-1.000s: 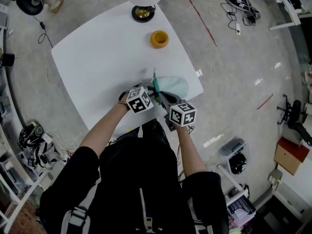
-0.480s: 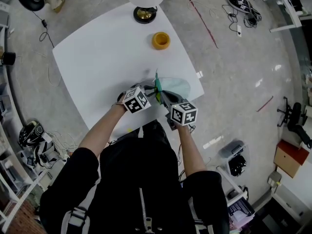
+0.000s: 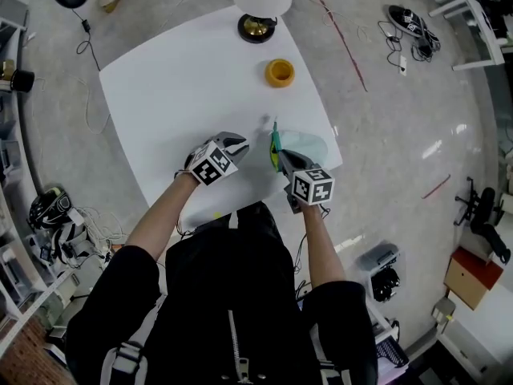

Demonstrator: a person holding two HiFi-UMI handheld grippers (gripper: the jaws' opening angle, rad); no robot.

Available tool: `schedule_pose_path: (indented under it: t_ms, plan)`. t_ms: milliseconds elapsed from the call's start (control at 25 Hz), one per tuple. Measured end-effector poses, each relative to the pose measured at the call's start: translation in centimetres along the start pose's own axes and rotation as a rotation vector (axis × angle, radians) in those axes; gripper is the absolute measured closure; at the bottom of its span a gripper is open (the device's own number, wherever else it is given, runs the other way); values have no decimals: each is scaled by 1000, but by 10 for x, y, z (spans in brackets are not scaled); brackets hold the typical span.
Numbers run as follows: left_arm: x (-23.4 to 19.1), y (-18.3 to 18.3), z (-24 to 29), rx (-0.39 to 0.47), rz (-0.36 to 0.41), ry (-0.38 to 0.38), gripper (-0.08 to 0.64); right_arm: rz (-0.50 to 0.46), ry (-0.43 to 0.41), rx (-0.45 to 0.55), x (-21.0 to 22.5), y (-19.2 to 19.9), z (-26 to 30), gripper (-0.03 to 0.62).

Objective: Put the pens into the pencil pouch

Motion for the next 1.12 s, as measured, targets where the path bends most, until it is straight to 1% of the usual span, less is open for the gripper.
schedule_pose_path:
  t_ms: [200,320,480,640,720,800,960,1040,1120]
  plan:
    - [-7,5,-17,45,-45,-59,488,3,25,-32,6,10,5,565]
    - [-8,3,-30,56,-66,-84,488,-2,48,-47,5,17,9,560]
    - [-8,5,-48,75,-88,-113,488,17,72,-59,4,26,13,556]
    - [-8,2,-71,127,-115,-142,488,7,103,-70,2,30,15,538]
    - [-10,3,-81,156,-123,-154,488,-4,118,-53,0,31,14,521]
    - [-12,6,-91,169,-124,-174,488,-14,127,-27,-4,31,13,487]
    - [-12,5,-108,197,-107,-201,488,-47,138,31,-17,23,8,482]
    - [-14,1,-117,211,-80,-203,488,-73,139,70,-27,15,4,482]
    - [-19,-6,-124,227,-55,-223,489,-108,140,120,-35,2,-1,482]
Point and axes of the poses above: the fingertips, and each gripper's own axes: z forward along the fingers, x to its right, y out of its underside, the point moved 10 cm from there along -z, backward along the fingers, and after that the axes turned 13 degrees about x, right-handed, at the moved point
